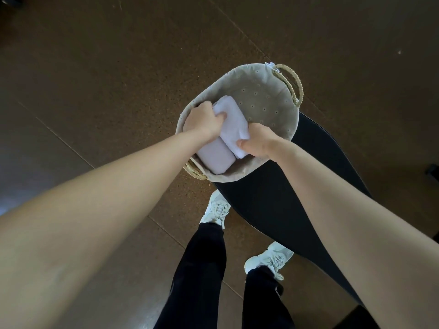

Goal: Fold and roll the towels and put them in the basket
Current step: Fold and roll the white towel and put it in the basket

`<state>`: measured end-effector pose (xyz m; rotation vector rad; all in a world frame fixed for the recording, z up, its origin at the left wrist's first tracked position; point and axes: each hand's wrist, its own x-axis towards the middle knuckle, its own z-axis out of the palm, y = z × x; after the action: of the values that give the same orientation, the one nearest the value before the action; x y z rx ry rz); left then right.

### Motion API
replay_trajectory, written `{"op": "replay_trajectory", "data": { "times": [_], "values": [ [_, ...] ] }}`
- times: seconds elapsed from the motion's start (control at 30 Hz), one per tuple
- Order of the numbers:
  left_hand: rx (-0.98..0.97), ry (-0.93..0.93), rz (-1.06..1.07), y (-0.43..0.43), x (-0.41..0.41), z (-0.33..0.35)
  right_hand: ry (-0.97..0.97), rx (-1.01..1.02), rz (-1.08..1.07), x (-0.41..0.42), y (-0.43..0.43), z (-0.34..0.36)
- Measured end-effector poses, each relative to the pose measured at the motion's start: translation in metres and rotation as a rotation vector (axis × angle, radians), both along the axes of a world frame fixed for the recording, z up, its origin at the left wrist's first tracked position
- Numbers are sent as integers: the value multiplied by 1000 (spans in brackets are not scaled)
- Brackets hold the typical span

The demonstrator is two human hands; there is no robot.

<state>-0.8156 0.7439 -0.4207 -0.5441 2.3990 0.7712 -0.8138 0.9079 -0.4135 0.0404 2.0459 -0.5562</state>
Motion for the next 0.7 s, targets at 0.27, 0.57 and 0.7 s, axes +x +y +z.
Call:
{"op": "replay_trajectory", "data": {
  "times": [0.27,0.57,0.7],
  "values": [
    [-170,504,-447,-9,26,-5,53,123,224,-5,6,-3],
    [-233,378,-637,9,47,-9,154,235,409,-2,12,-2],
    [-272,298,-623,19,56,-16,409,250,373,13,13,-2]
  ]
}}
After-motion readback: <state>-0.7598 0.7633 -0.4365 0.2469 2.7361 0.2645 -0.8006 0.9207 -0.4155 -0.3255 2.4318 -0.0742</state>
